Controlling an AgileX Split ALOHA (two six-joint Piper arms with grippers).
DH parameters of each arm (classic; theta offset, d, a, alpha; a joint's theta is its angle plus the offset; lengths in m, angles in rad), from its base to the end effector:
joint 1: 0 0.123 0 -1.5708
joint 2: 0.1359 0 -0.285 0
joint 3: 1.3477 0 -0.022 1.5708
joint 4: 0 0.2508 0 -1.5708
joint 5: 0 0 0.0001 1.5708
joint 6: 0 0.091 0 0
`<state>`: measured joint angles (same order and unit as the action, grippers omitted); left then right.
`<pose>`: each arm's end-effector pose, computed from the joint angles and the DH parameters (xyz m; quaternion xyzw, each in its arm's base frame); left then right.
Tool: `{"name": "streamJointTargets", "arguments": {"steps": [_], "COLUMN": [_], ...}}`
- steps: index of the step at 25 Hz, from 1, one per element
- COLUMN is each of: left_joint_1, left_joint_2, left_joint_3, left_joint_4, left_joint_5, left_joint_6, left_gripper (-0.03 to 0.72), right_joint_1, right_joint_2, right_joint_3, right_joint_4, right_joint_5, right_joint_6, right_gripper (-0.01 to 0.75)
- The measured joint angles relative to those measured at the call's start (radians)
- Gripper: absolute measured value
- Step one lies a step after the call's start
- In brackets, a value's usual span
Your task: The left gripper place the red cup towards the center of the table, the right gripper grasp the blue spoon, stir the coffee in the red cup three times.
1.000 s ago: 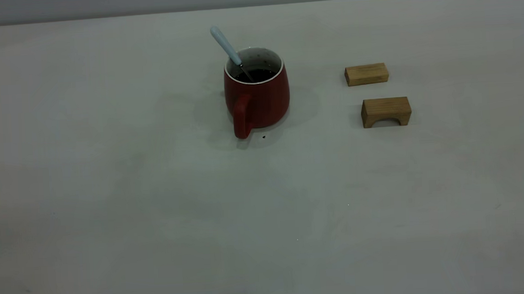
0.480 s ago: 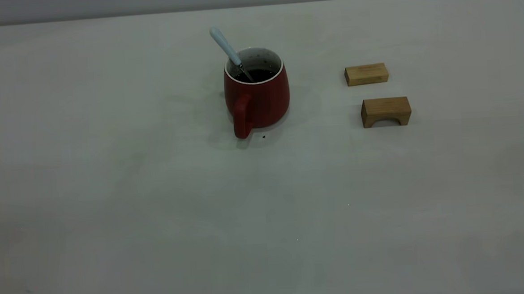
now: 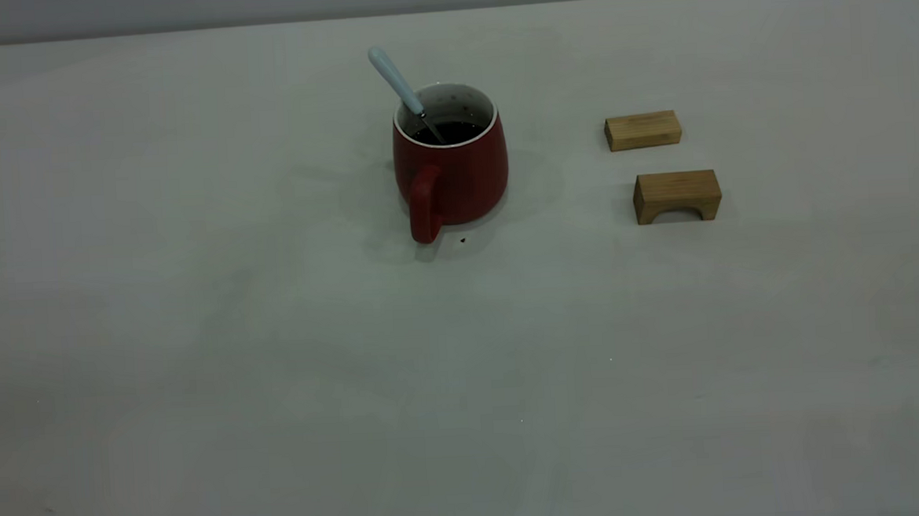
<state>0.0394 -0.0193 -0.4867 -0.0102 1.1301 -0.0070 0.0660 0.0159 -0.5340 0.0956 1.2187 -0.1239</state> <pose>-0.0092 -0.0012 0.2680 -0.0198 0.8691 0.0029 0.4942 -0.0144 0.0072 0.2747 -0.0901 0.8820 0.0341 0.4613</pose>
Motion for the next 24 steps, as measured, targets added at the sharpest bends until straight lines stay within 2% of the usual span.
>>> {"name": "streamJointTargets", "arguments": {"steps": [8, 13, 24], "left_joint_1": [0.0, 0.0, 0.0], "left_joint_2": [0.0, 0.0, 0.0], "left_joint_3": [0.0, 0.0, 0.0], "left_joint_4": [0.0, 0.0, 0.0], "left_joint_5": [0.0, 0.0, 0.0], "left_joint_6": [0.0, 0.0, 0.0], "left_gripper": [0.551, 0.551, 0.551], "right_joint_1": [0.0, 0.0, 0.0], "right_joint_2": [0.0, 0.0, 0.001], "right_joint_3": [0.025, 0.066, 0.066], "right_joint_4": [-0.026, -0.053, -0.07], "right_joint_5": [-0.041, -0.078, -0.083], "right_joint_6": [0.013, 0.104, 0.134], "right_gripper": [0.236, 0.236, 0.236]}}
